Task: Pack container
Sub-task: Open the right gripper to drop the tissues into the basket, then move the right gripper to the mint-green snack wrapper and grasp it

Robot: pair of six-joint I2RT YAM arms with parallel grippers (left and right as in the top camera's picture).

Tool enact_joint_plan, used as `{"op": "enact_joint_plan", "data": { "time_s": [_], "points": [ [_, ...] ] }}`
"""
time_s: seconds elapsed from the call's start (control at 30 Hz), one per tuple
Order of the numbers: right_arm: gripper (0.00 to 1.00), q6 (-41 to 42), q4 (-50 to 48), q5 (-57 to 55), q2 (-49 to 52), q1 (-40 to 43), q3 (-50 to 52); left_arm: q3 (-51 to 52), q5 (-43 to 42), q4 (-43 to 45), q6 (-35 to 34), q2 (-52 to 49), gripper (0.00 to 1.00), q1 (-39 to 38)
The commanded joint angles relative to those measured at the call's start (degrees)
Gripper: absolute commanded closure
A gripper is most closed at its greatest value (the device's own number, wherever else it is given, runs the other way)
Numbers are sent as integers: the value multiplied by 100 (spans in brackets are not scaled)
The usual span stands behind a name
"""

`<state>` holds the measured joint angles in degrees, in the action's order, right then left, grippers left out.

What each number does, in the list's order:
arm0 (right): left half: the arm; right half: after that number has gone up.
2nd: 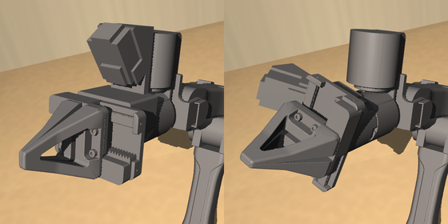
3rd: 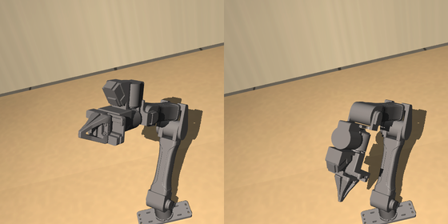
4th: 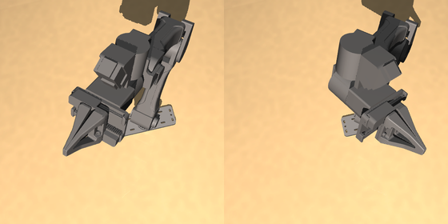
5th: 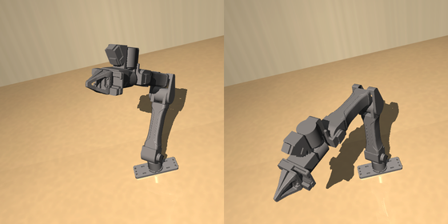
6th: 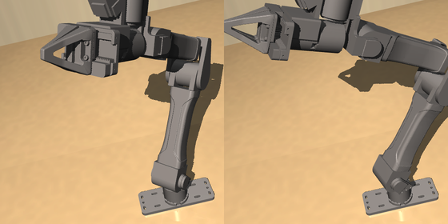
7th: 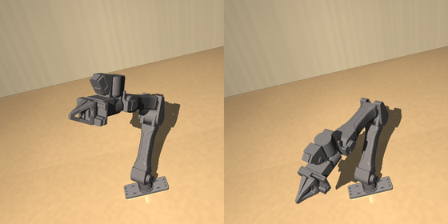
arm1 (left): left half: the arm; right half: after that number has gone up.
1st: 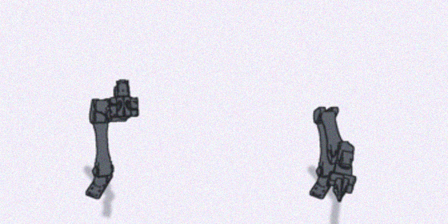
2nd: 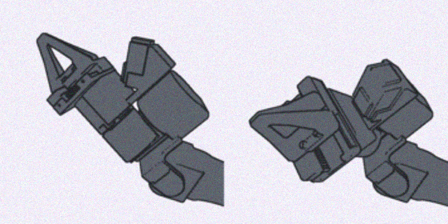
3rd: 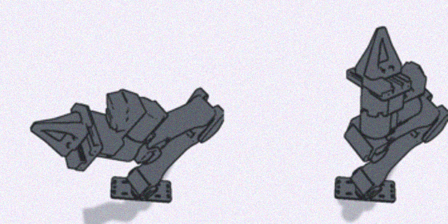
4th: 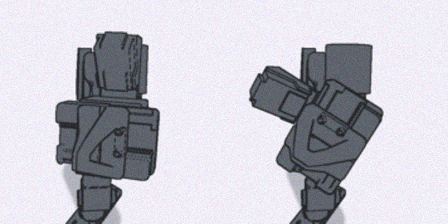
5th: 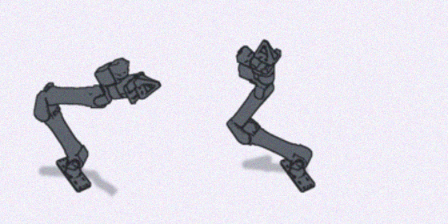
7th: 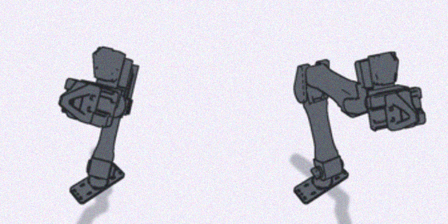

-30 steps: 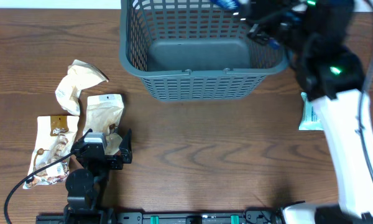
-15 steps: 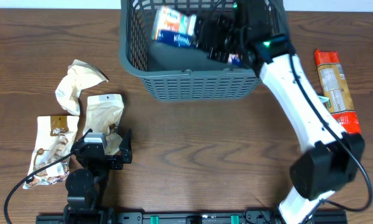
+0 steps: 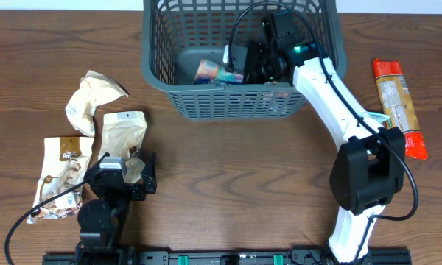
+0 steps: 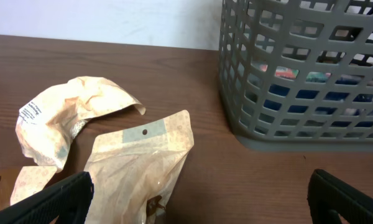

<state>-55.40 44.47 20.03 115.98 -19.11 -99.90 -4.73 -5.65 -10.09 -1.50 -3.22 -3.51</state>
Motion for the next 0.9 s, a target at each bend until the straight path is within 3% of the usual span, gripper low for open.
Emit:
{"op": "enact_joint_plan", "data": {
  "time_s": [0.0,0.27,0.53,0.67,0.87],
  "points": [
    [1,450,13,109,-201,7,-125,140,-37,-55,11,-2,1,-17],
    [1,1340,396,92,-846,199,-1187,140,-37,-55,11,-2,1,-17],
    [1,2881,938,39,-1502,1567,-2820,140,-37,-55,11,-2,1,-17],
    [1,3379,1908,-221,-1668,2557,-2959,140,-37,-55,13,-2,1,-17],
    [1,3392,3753,-363,-1464,3622,-2743,140,-37,-55,11,-2,1,-17]
  ]
}}
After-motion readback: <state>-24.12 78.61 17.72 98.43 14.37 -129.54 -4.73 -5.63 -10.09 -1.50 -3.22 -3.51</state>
